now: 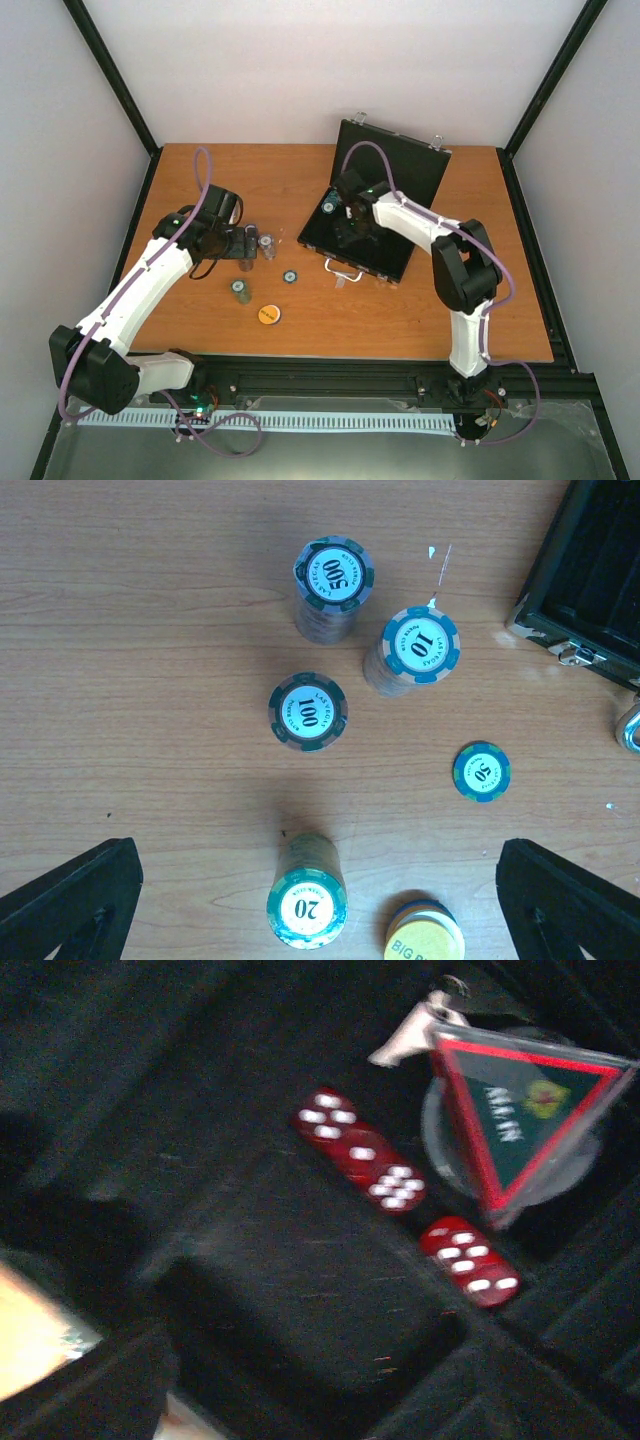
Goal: Pack up texas hold em set
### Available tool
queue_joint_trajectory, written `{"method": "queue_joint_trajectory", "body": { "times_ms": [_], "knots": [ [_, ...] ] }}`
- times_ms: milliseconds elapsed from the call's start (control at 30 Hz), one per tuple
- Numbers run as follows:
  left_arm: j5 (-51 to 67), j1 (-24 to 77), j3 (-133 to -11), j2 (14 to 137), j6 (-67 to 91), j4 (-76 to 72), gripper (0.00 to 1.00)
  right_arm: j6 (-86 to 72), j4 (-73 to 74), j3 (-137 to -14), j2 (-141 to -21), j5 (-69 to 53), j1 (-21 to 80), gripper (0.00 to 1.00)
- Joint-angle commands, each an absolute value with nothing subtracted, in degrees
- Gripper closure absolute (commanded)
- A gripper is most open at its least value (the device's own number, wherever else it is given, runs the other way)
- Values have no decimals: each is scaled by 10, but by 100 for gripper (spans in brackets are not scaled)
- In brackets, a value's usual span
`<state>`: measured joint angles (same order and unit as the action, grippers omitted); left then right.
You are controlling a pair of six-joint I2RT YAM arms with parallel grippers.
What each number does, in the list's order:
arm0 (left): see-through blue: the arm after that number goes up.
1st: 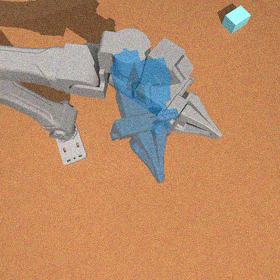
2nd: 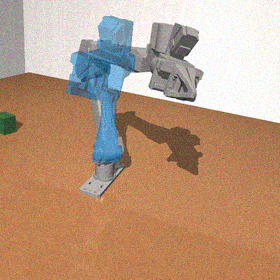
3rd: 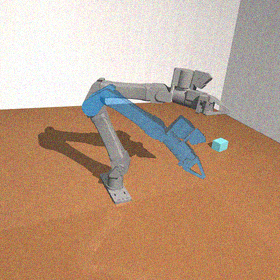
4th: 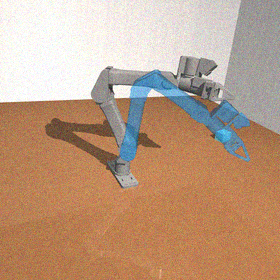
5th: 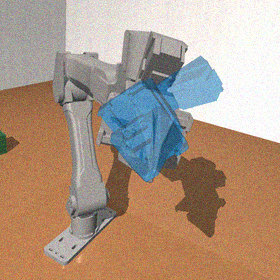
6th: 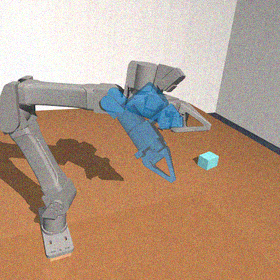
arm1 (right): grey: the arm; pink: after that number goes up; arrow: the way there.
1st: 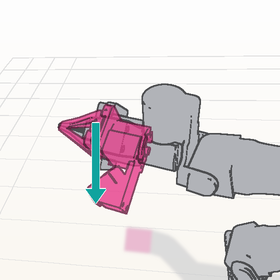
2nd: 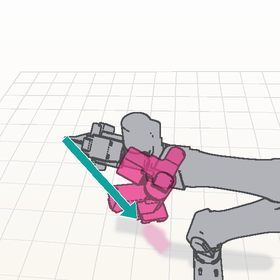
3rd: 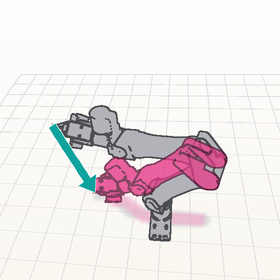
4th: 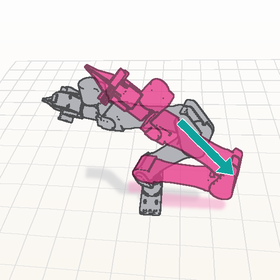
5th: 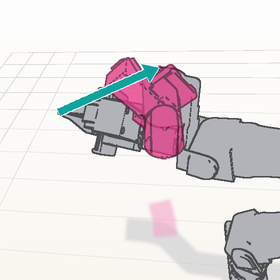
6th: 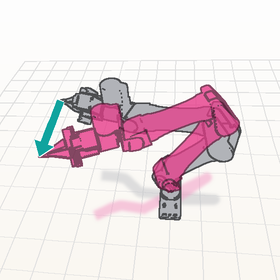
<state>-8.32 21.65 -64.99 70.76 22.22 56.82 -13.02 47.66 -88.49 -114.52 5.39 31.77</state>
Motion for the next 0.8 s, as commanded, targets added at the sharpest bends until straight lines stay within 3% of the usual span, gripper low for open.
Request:
{"method": "queue_joint_trajectory", "body": {
  "times_ms": [0, 67, 433, 767],
  "knots": [
    [-83, 215, -672, 691, 211, 575, 0, -140, 512, -920, -1108, 79, 386, 4],
    [-84, 215, -674, 678, 208, 583, 0, -153, 517, -922, -1107, 79, 412, 0],
    [-87, 215, -674, 597, 203, 623, 0, -184, 565, -1031, -1190, 63, 537, 0],
    [-112, 215, -693, 544, 210, 664, 0, -208, 579, -1103, -1289, 39, 551, 0]
  ]
}}
